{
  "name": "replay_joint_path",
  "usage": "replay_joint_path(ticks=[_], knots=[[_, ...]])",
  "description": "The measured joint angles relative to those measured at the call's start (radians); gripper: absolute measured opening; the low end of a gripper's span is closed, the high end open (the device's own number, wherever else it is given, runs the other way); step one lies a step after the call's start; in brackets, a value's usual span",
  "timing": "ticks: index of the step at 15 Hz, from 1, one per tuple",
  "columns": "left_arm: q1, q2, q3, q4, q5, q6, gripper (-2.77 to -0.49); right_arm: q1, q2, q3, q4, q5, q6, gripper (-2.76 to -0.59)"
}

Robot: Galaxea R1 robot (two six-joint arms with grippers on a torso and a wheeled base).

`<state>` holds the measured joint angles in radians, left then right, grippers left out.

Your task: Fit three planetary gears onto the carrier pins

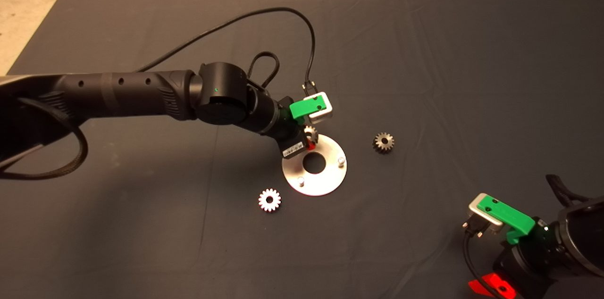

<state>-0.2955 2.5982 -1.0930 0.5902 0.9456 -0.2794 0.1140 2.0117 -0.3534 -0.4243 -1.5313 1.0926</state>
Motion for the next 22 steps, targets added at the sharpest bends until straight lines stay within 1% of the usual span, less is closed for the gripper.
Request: replay_joint_path(ticks=[1,2,4,8,12,14,16,18,20,22], knots=[[-0.009,-0.002,-0.001,0.0,0.0,0.0,-2.58,0.0,0.0,0.0,0.0,0.0,0.0,-0.6],[-0.012,-0.003,-0.001,0.0,0.001,0.0,-2.59,0.0,0.0,0.0,0.0,0.0,0.0,-0.6],[-0.012,-0.002,-0.001,-0.006,0.001,0.0,-2.58,0.0,0.0,0.0,0.0,0.0,0.0,-0.6],[-0.012,-0.005,-0.001,-0.007,0.0,0.0,-2.59,0.0,0.001,0.0,0.0,0.0,0.0,-0.6],[-0.006,-0.005,-0.001,-0.007,0.001,0.002,-2.6,0.0,0.002,0.0,0.0,0.0,0.0,-0.6],[-0.006,-0.005,-0.001,-0.007,0.001,0.022,-2.6,0.0,0.002,0.0,0.0,0.0,0.0,-0.6],[-0.001,-0.004,-0.009,-0.007,-0.001,0.028,-2.6,0.0,0.002,0.0,0.0,0.0,0.0,-0.6],[0.005,-0.004,-0.018,-0.007,0.001,0.03,-2.6,0.0,0.001,0.0,0.0,0.001,0.0,-0.6],[0.005,-0.004,-0.018,-0.008,0.001,0.03,-2.6,0.0,0.001,0.0,0.0,0.0,0.0,-0.6],[0.012,-0.004,-0.018,-0.008,-0.004,0.031,-2.6,0.0,0.0,0.0,0.0,0.001,0.0,-0.6]])
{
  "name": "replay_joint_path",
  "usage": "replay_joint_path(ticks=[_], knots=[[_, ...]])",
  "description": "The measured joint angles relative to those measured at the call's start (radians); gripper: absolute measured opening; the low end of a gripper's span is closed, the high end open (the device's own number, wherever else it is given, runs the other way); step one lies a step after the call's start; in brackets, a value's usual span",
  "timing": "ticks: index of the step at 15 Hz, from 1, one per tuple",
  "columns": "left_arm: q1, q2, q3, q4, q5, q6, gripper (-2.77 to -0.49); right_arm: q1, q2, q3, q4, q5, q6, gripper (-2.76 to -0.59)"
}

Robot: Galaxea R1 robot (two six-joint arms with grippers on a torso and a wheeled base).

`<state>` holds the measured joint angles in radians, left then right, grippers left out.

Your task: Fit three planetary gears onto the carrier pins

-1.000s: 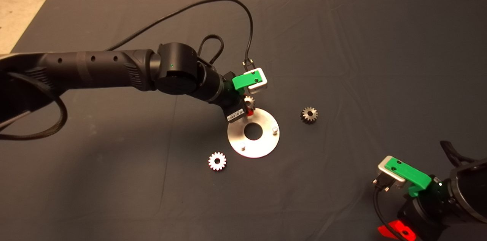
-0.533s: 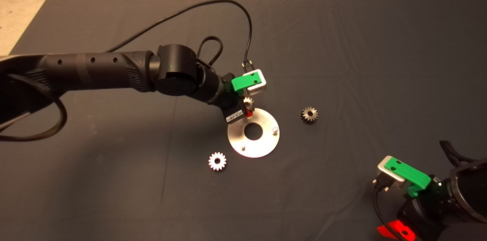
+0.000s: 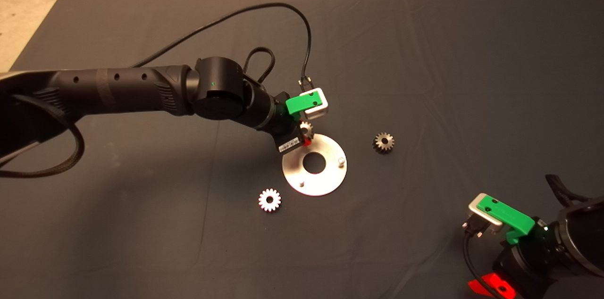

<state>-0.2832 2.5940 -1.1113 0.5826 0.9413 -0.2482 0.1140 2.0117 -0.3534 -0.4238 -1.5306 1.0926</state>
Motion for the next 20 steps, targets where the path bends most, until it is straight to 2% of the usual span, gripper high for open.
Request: replay_joint_path(ticks=[20], knots=[[0.006,-0.006,-0.01,-0.006,-0.028,0.022,-2.61,0.0,-0.02,0.0,0.002,-0.001,-0.008,-0.6]])
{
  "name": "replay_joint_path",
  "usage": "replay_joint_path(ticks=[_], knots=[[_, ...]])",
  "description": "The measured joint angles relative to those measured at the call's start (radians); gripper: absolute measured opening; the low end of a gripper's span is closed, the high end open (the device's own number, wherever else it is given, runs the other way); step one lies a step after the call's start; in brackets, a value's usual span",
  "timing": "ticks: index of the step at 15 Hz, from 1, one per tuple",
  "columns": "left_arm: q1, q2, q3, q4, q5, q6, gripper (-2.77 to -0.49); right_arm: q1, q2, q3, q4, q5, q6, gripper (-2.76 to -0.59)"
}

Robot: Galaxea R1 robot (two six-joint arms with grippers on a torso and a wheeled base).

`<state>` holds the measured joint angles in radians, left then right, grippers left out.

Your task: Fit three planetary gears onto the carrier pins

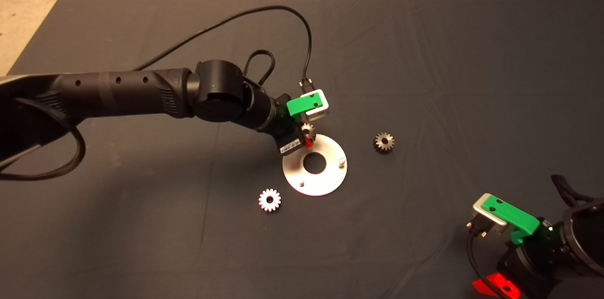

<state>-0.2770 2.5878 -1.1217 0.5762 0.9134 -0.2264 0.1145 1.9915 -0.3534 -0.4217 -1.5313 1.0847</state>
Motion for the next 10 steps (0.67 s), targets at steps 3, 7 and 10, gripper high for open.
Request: replay_joint_path(ticks=[3,7,10], knots=[[0.0,0.0,-0.003,-0.004,-0.005,0.0,-2.61,0.0,0.0,0.0,0.0,0.0,-0.003,-0.6],[0.0,0.0,-0.006,-0.006,-0.006,0.0,-2.61,0.0,-0.003,0.0,0.0,0.0,-0.003,-0.6],[-0.001,-0.001,-0.014,-0.022,-0.014,0.0,-2.61,0.0,-0.003,0.0,0.0,0.0,-0.003,-0.6]])
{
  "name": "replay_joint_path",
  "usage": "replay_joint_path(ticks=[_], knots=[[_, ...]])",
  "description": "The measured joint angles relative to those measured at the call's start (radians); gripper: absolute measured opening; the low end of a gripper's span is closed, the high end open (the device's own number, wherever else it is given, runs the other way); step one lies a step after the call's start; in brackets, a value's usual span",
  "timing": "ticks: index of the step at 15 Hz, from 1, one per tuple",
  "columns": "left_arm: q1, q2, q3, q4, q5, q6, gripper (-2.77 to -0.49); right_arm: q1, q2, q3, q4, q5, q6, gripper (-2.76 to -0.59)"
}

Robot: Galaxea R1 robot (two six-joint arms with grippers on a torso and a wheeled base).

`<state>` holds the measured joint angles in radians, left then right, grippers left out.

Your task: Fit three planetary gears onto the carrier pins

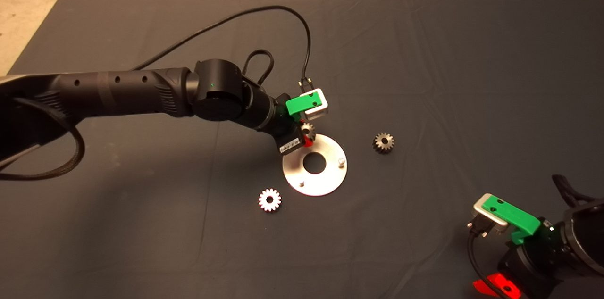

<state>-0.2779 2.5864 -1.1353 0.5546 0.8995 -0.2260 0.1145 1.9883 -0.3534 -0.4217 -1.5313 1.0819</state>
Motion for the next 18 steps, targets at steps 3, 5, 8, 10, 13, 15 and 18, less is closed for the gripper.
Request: replay_joint_path(ticks=[3,5,8,10,13,15,18], knots=[[-0.001,-0.007,-0.015,-0.022,-0.019,0.018,-2.61,0.0,0.0,0.0,0.0,0.0,0.0,-0.6],[-0.003,-0.008,-0.02,-0.028,-0.019,0.022,-2.61,0.0,0.0,0.0,0.0,0.0,0.0,-0.6],[-0.003,-0.011,-0.02,-0.038,-0.021,0.023,-2.62,0.0,0.0,0.0,0.0,0.0,0.0,-0.6],[-0.003,-0.011,-0.02,-0.042,-0.021,0.023,-2.62,0.0,0.0,0.0,0.0,0.0,0.0,-0.6],[-0.005,-0.014,-0.011,-0.058,-0.012,0.023,-2.62,0.014,0.0,0.0,0.001,0.0,0.0,-0.6],[-0.002,-0.016,-0.004,-0.069,0.002,0.025,-2.62,0.026,0.0,0.0,0.001,0.0,0.0,-0.6],[-0.002,-0.016,-0.001,-0.069,0.015,0.025,-2.62,0.036,0.0,0.0,0.002,0.0,0.0,-0.6]])
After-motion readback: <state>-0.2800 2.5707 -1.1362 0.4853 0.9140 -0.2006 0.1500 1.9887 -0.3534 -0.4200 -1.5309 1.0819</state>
